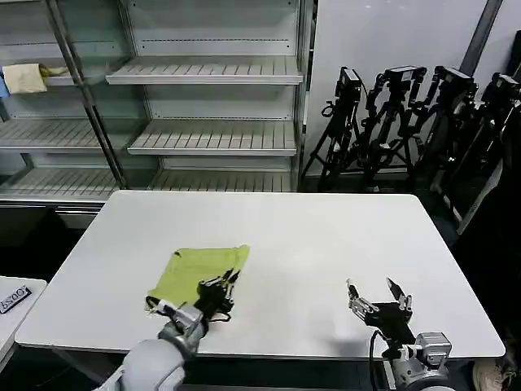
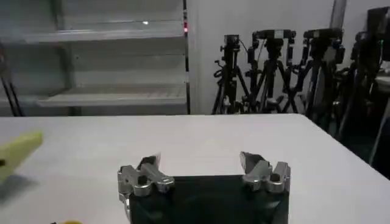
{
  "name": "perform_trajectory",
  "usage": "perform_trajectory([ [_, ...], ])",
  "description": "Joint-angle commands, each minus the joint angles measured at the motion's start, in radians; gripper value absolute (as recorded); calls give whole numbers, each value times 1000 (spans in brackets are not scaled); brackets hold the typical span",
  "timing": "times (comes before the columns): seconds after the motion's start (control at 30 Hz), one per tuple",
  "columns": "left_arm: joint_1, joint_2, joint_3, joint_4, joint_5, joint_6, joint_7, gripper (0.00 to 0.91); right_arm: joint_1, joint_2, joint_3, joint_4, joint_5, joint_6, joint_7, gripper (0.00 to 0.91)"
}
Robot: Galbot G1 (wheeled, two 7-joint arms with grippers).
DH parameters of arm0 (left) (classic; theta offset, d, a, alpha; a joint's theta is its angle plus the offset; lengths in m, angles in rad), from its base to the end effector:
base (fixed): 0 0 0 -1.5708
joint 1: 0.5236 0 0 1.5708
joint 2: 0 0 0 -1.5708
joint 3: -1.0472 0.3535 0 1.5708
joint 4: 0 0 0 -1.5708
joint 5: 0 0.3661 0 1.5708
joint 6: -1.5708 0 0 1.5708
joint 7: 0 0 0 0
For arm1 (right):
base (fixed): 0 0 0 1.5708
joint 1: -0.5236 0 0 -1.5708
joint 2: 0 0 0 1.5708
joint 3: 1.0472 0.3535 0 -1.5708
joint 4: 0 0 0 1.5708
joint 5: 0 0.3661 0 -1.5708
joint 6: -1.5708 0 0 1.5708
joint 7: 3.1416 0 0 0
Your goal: Fold and organize the clothes.
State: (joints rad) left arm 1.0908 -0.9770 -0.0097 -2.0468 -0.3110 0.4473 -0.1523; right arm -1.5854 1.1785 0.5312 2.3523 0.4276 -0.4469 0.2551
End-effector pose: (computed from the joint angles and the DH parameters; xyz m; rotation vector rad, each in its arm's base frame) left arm 0.2725 -0.0287 -0.2556 -0.6669 -2.7843 -0.4257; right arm 0.1782 -0.0384 -0.2084 0.0634 -2.8804 -0.0150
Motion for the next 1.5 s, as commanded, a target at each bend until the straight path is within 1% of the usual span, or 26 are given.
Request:
perform_trajectory([
  [0.03, -237, -219, 205, 154, -187, -3, -50, 40, -14, -1, 17, 2, -4, -1, 0, 907],
  [0.13, -266, -249, 228, 183, -192, -14, -53, 50, -15, -2, 20, 4, -4, -1, -1, 907],
  [0.17, -272, -254, 233, 193, -195, -16, -52, 121, -16, -3, 21, 4, -4, 0, -1, 907],
  [0.2, -280, -259, 235, 209, -198, -18, -50, 232, -17, -4, 22, 5, -4, 0, -1, 907],
  [0.23, -285, -263, 237, 222, -205, -20, -50, 474, -18, -4, 23, 5, -4, 0, -1, 907],
  [0.27, -290, -265, 238, 230, -211, -25, -47, 564, -20, -6, 24, 6, -4, 0, -2, 907],
  [0.3, -296, -268, 238, 236, -218, -31, -41, 756, -20, -7, 25, 6, -4, 0, -2, 907],
  [0.33, -299, -269, 238, 241, -220, -35, -39, 907, -21, -9, 26, 7, -3, 0, -2, 907],
  [0.43, -305, -275, 231, 253, -253, -45, -37, 907, -20, -13, 27, 9, -2, 0, -1, 907],
  [0.53, -302, -279, 208, 246, -329, -52, -40, 907, -21, -18, 27, 13, -2, -1, -2, 907],
  [0.63, -284, -267, 171, 217, -396, -66, -44, 907, -20, -23, 30, 15, 2, -3, -3, 907],
  [0.77, -222, -199, 73, 153, -392, -101, -58, 907, -6, -28, 24, 13, 13, -7, -6, 907],
  [0.8, -198, -152, 21, 130, -387, -109, -60, 907, 1, -31, 18, 12, 23, -9, -8, 907],
  [0.83, -187, -146, -4, 121, -384, -114, -61, 907, 5, -32, 17, 12, 30, -11, -9, 907],
  [0.9, -124, -49, -88, 87, -363, -129, -67, 907, 25, -35, 7, 10, 78, -26, -11, 907],
  [0.97, -83, 5, -135, 62, -348, -143, -70, 907, 42, -36, 0, 8, 122, -42, -13, 907],
  [1.0, -41, 45, -192, 44, -337, -146, -72, 907, 55, -36, -3, 5, 157, -51, -13, 907],
  [1.03, -28, 56, -212, 35, -338, -145, -72, 907, 72, -35, -7, 3, 179, -70, -13, 907],
  [1.1, 34, 89, -323, 12, -315, -141, -77, 907, 111, -31, -13, -13, 292, -105, -11, 907],
  [1.17, 87, 105, -391, 2, -288, -140, -76, 907, 136, -30, -17, -30, 346, -117, -11, 907],
  [1.23, 155, 126, -462, -3, -278, -141, -73, 907, 164, -28, -22, -45, 442, -131, -4, 907],
  [1.27, 180, 132, -484, -1, -275, -144, -70, 907, 173, -28, -23, -52, 458, -131, -6, 907],
  [1.3, 207, 136, -499, 3, -266, -155, -64, 907, 185, -27, -31, -66, 461, -131, -9, 907],
  [1.37, 243, 138, -518, 12, -260, -178, -52, 907, 209, -23, -49, -89, 430, -122, -4, 907],
  [1.43, 264, 129, -531, 11, -285, -201, -39, 907, 222, -20, -69, -105, 324, -93, -1, 907],
  [1.5, 262, 116, -538, 14, -316, -227, -30, 907, 226, -14, -88, -118, 220, -46, 13, 907],
])
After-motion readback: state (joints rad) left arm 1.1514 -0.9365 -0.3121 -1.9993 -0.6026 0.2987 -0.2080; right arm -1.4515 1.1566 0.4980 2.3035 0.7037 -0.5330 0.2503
